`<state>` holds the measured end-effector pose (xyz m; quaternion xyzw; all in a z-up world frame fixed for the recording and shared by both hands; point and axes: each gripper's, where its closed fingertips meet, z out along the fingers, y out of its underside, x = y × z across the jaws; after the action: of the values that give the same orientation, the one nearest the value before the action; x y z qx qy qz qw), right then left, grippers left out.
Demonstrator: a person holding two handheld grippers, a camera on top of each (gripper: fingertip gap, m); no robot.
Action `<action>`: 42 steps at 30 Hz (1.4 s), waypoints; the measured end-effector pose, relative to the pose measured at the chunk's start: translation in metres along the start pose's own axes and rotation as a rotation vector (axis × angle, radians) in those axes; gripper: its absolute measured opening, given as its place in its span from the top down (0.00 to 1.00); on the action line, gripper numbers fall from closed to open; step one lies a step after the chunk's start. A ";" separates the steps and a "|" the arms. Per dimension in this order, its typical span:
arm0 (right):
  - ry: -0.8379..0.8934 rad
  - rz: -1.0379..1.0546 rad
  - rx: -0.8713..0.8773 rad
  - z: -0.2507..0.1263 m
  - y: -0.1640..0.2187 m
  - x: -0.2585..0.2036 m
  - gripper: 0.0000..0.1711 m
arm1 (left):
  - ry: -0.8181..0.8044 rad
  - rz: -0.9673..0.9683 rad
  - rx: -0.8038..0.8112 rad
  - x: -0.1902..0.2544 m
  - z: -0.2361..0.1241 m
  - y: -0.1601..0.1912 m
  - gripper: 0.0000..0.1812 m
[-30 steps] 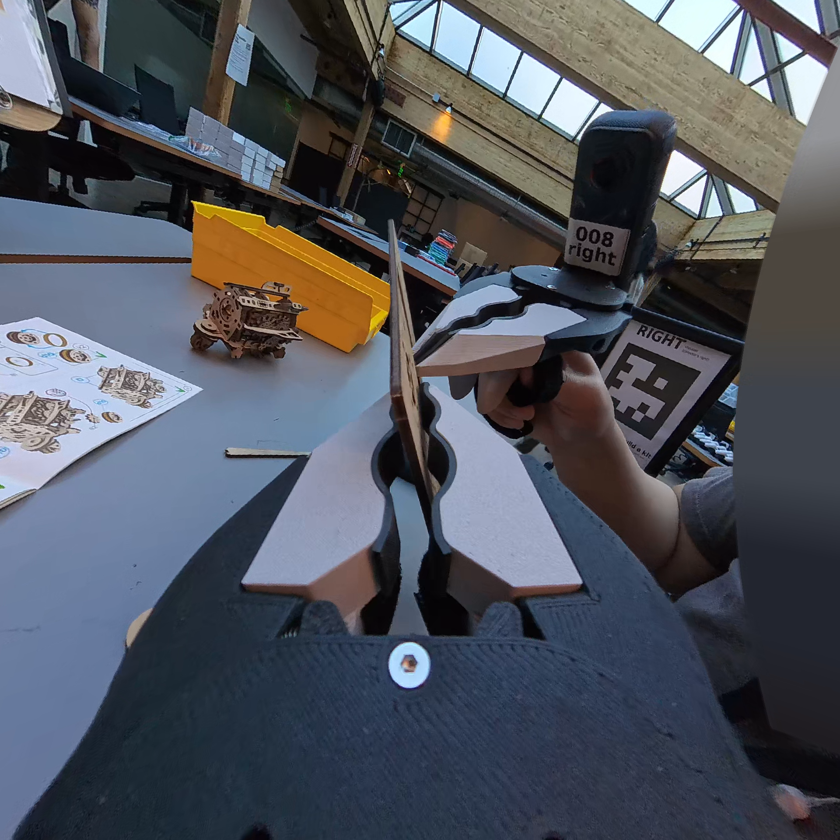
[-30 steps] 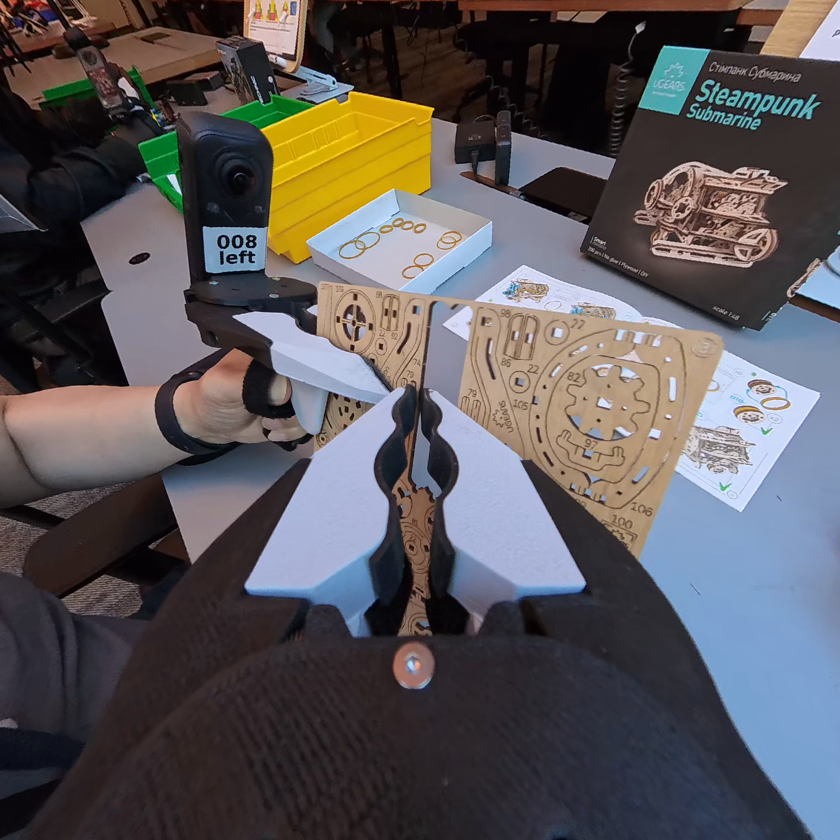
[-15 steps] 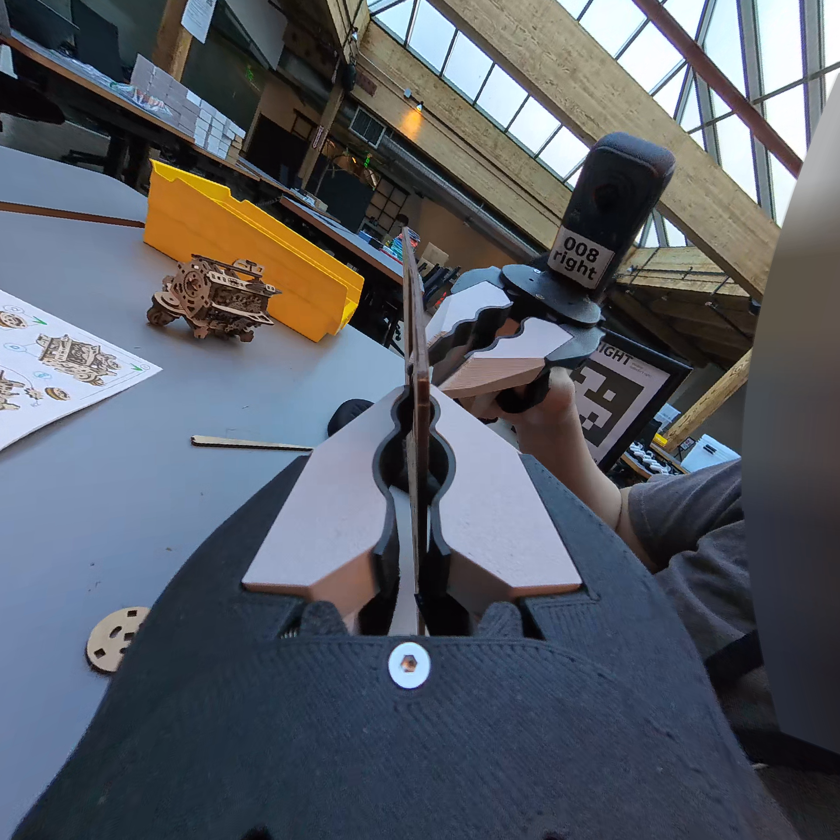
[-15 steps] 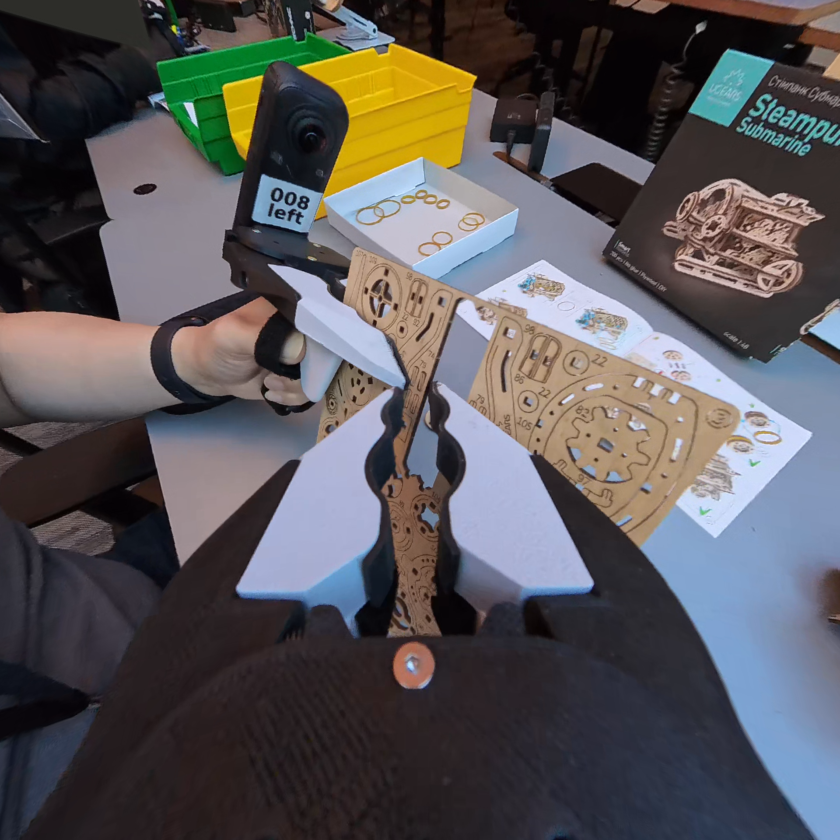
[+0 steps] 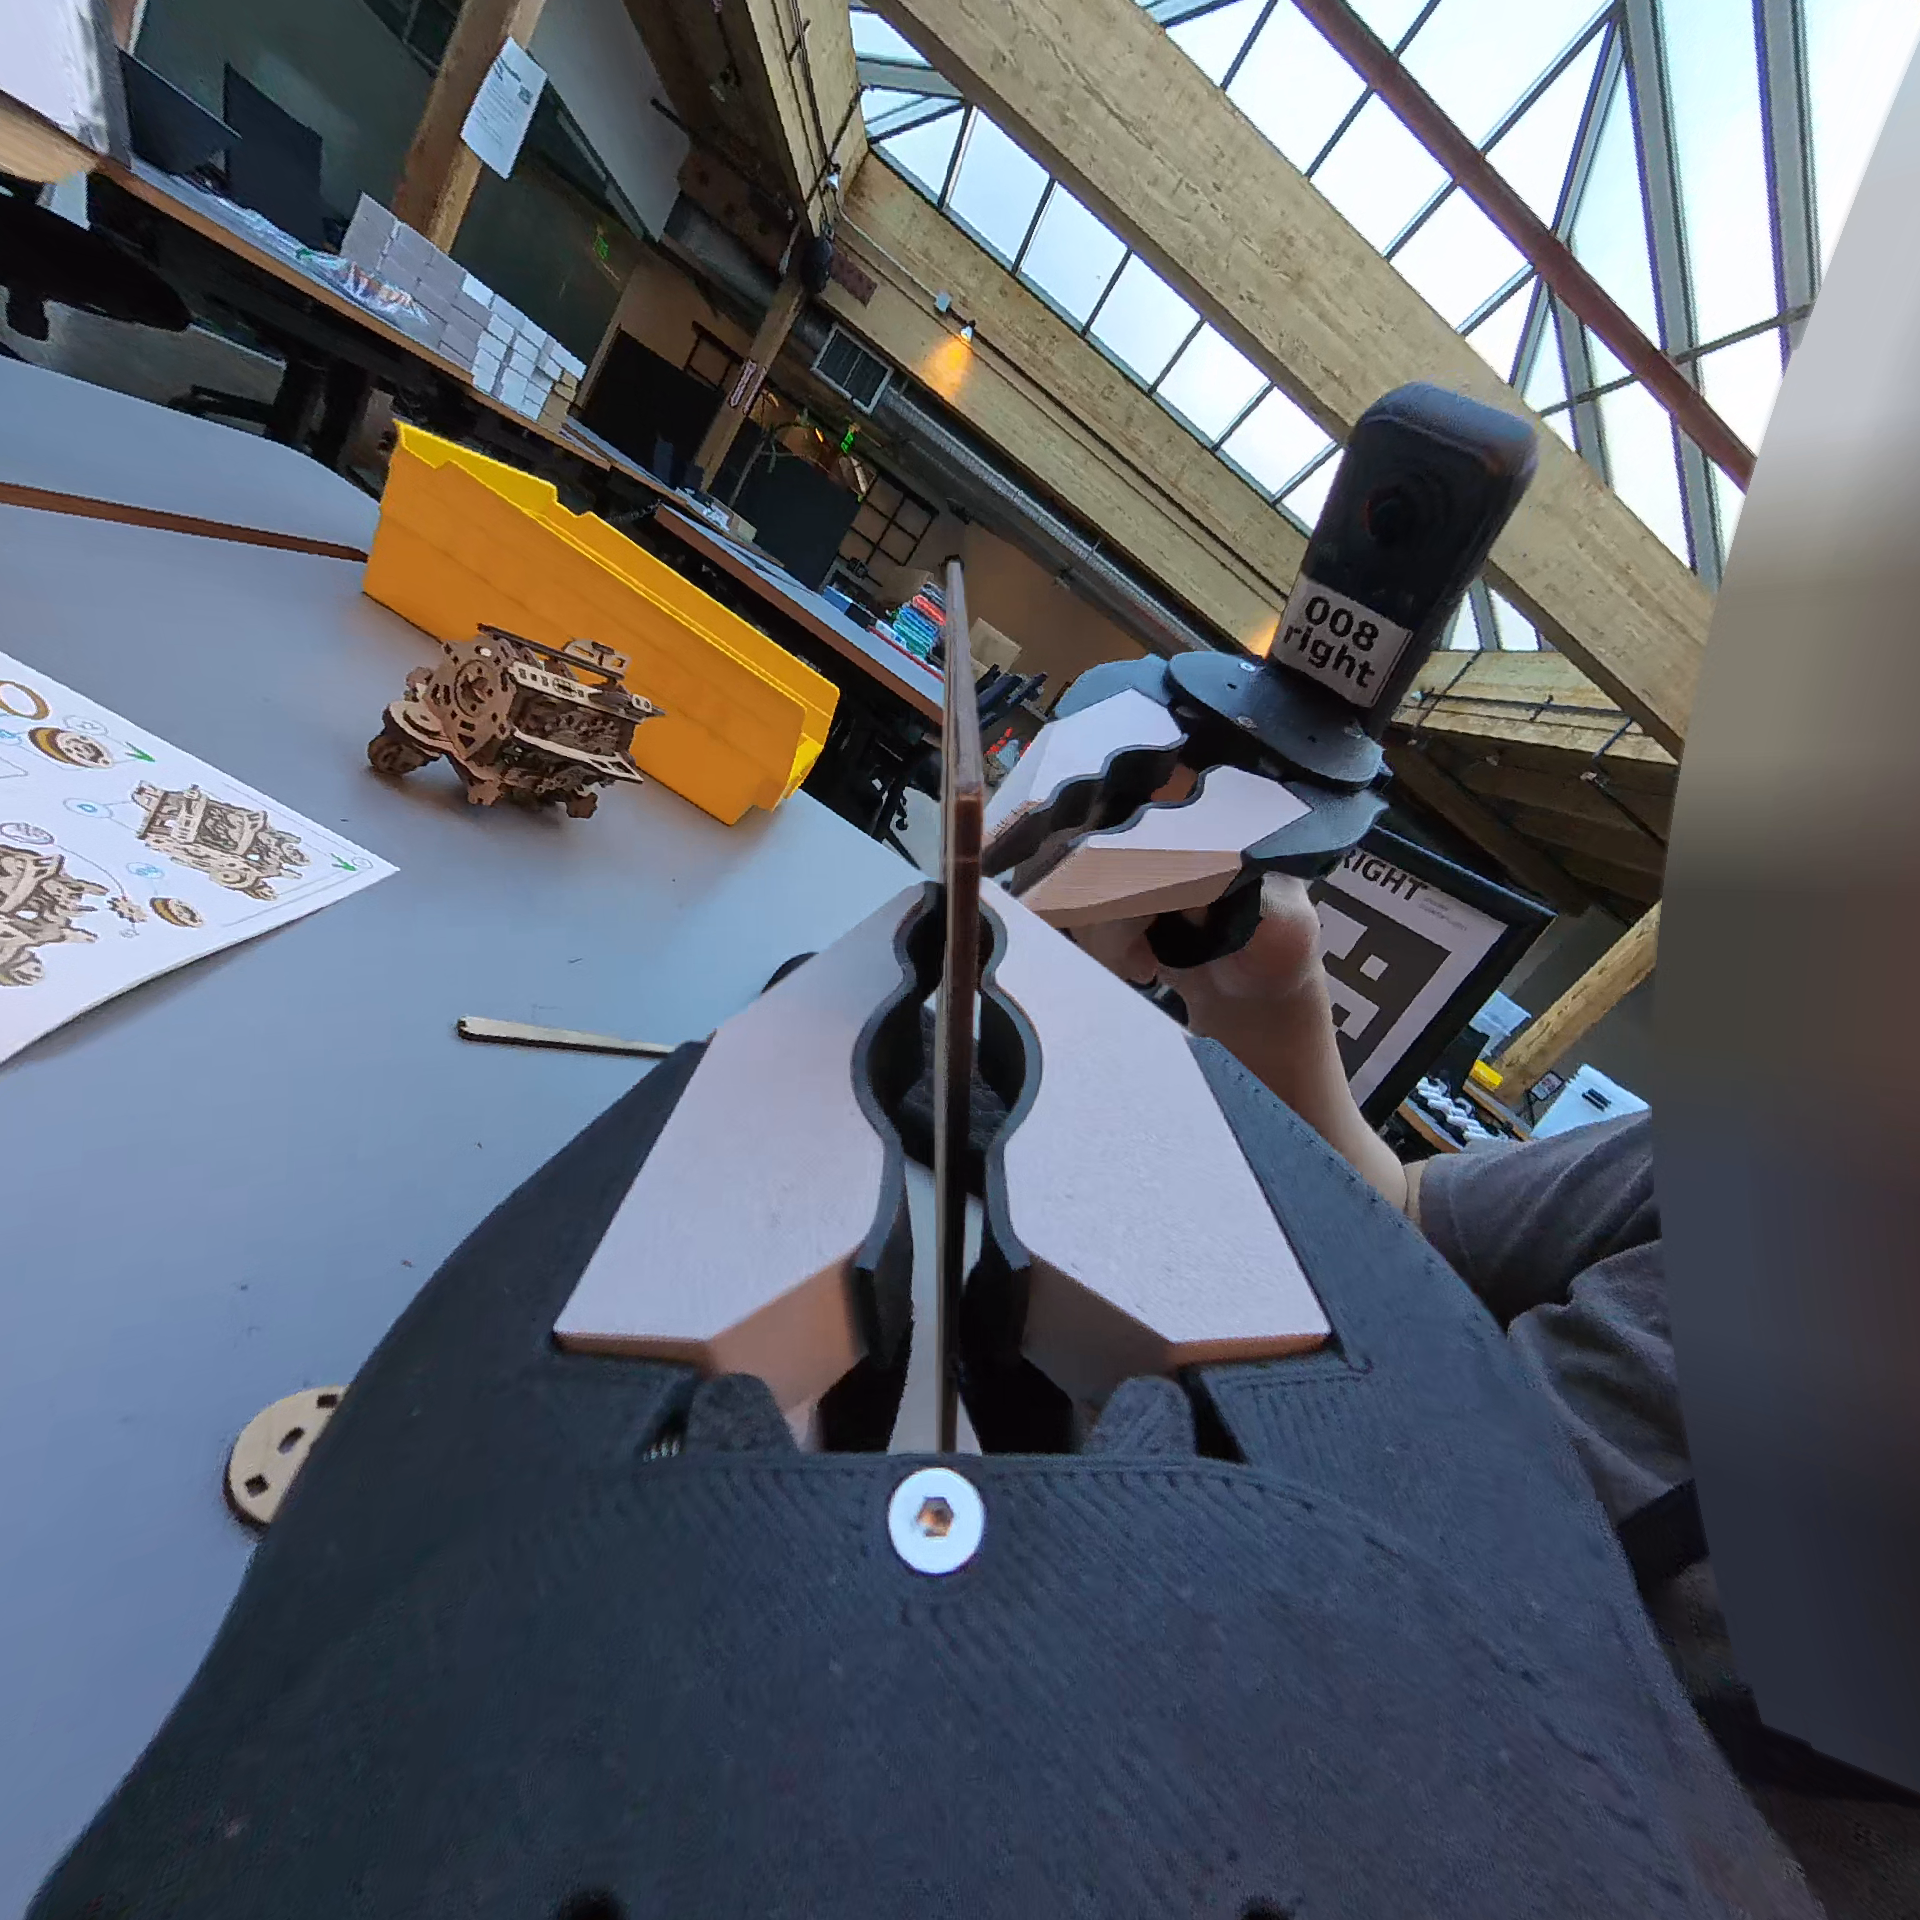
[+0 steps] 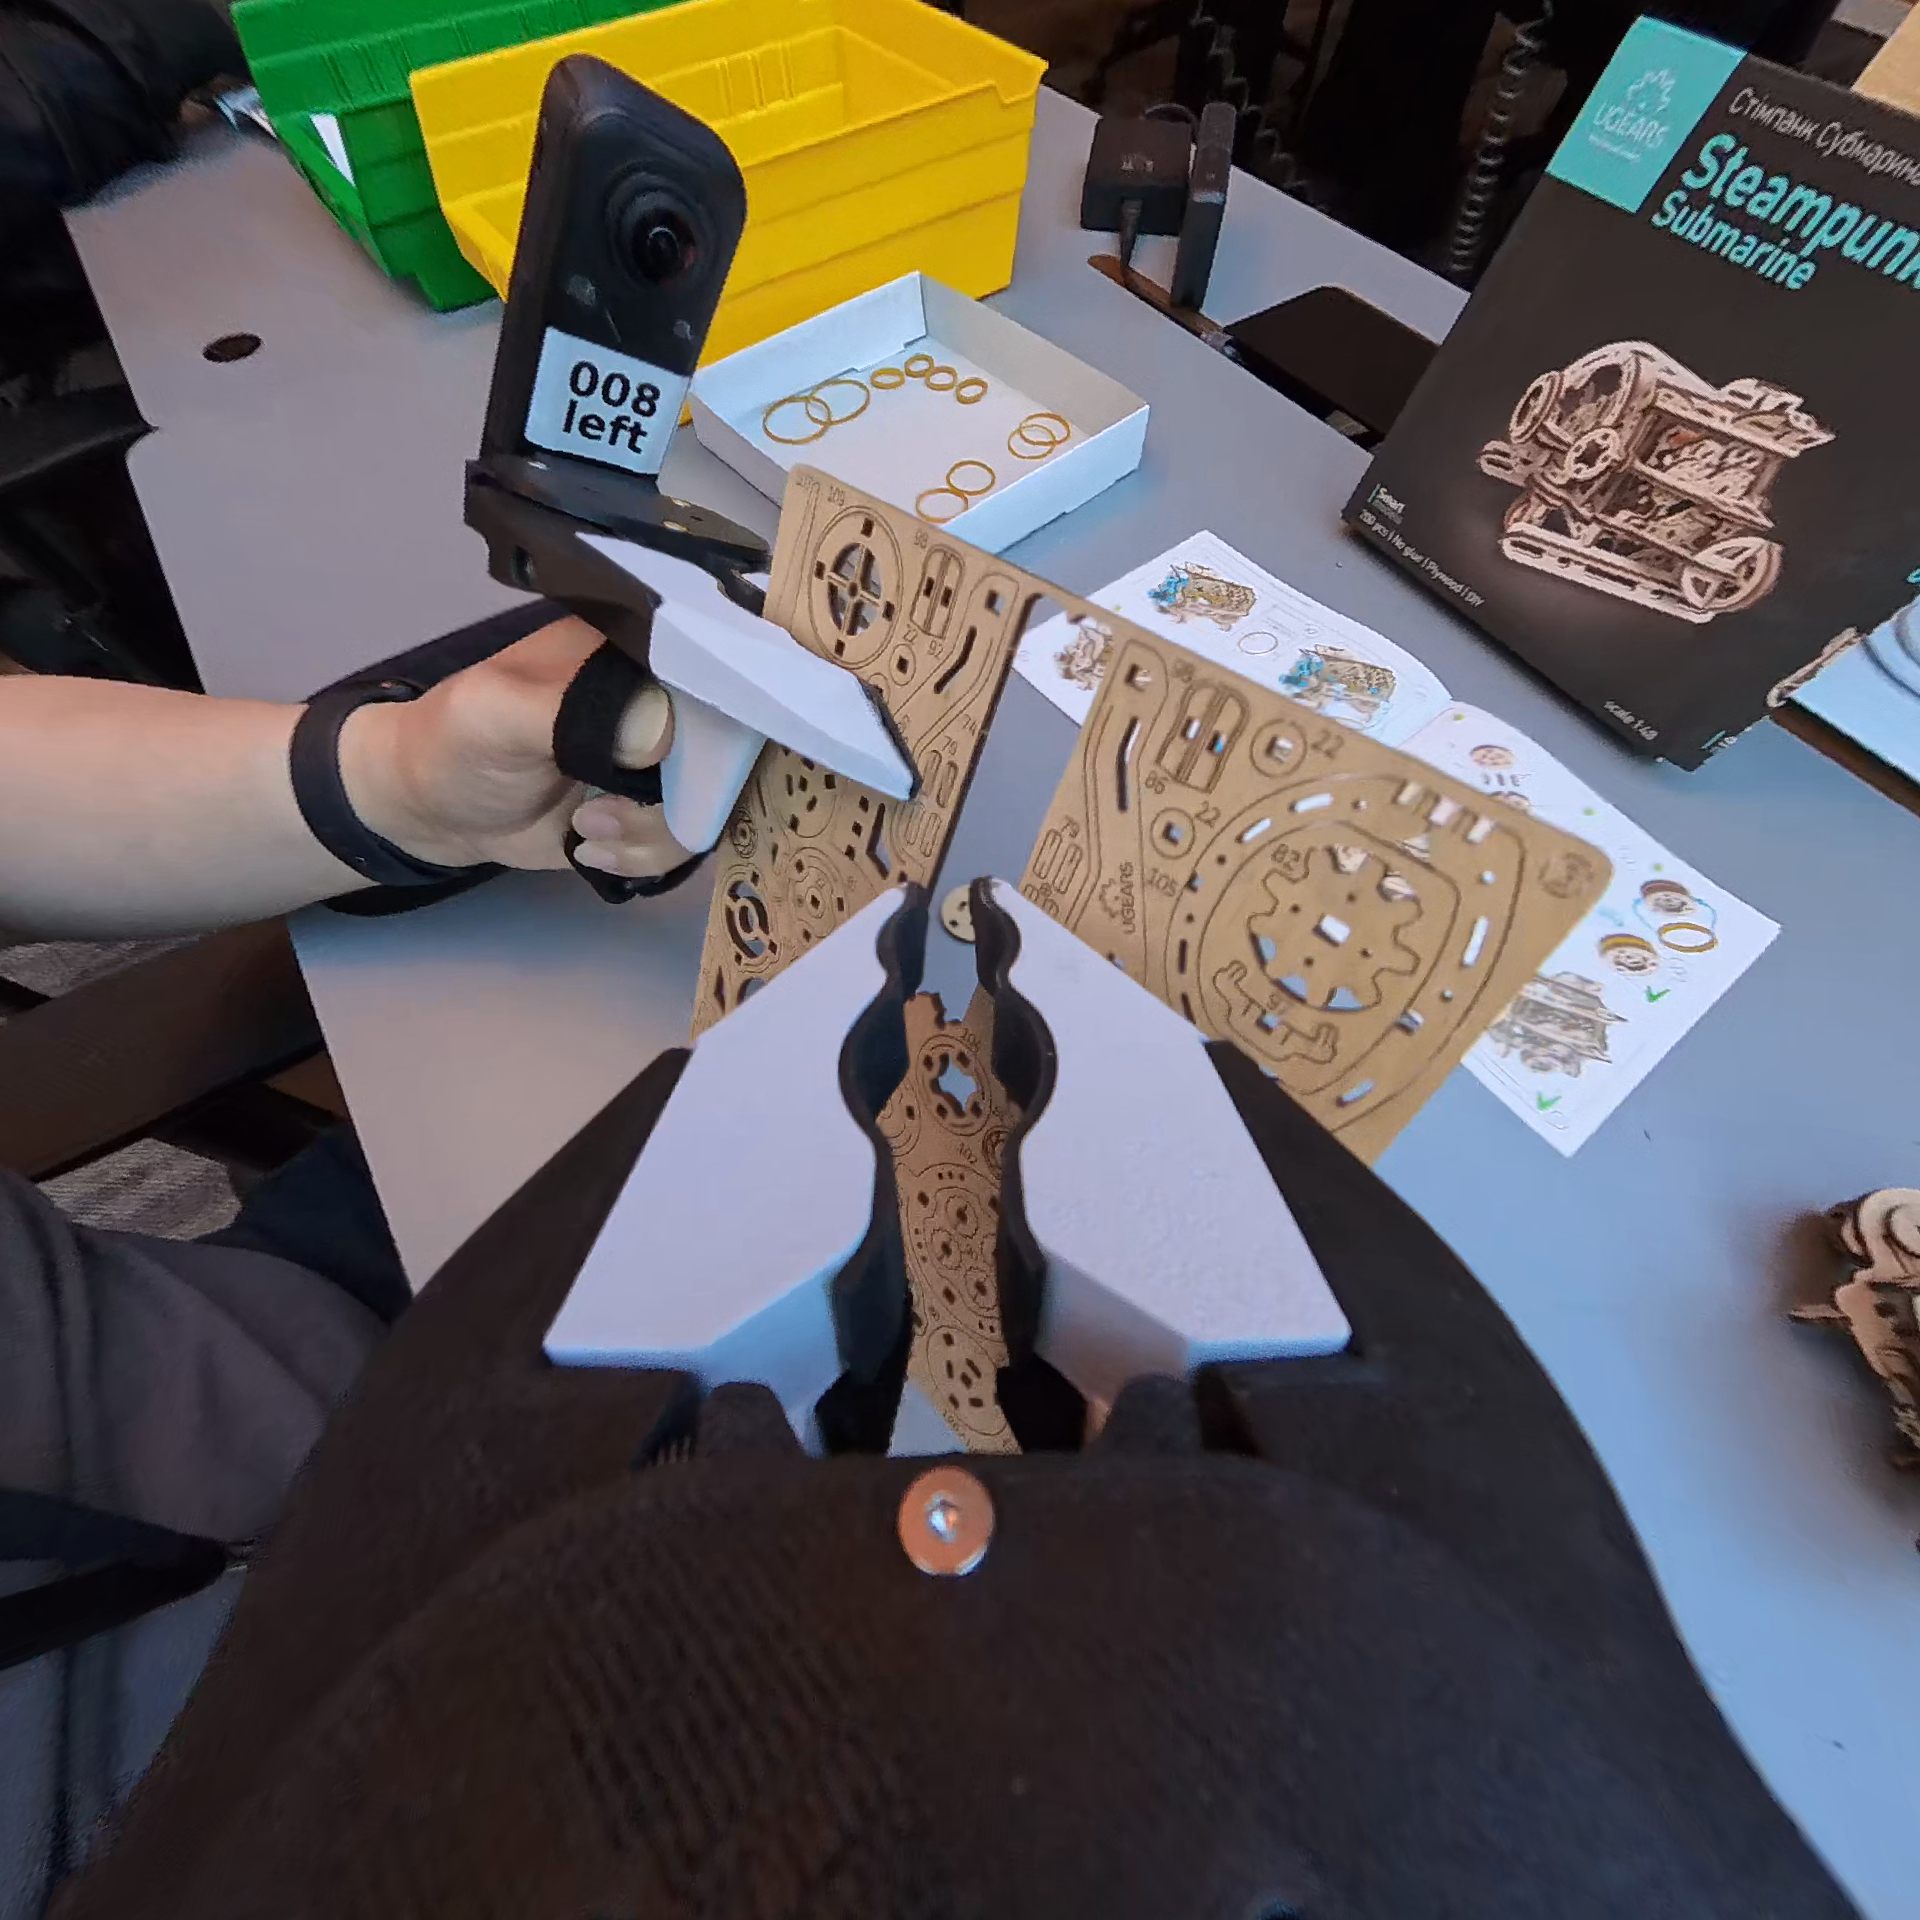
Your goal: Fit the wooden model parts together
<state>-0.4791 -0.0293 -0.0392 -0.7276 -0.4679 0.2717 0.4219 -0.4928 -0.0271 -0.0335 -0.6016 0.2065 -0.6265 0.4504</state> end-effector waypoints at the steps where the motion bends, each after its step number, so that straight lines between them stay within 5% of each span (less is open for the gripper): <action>1: -0.015 0.028 0.000 0.000 0.000 -0.001 0.95 | 0.002 -0.001 0.007 0.000 -0.001 -0.002 1.00; 10: 0.074 0.022 0.034 0.016 0.002 -0.001 0.95 | -0.031 0.019 -0.009 -0.003 0.002 0.003 1.00; 30: -0.050 0.265 0.132 0.015 -0.001 0.000 0.98 | -0.051 0.031 0.006 -0.001 0.003 0.004 1.00; 42: 0.097 0.155 0.156 0.018 -0.004 0.001 0.97 | -0.066 -0.018 0.048 -0.003 0.001 0.001 0.99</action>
<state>-0.4947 -0.0215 -0.0447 -0.7388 -0.3669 0.3034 0.4769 -0.4924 -0.0249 -0.0357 -0.6129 0.1711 -0.6151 0.4656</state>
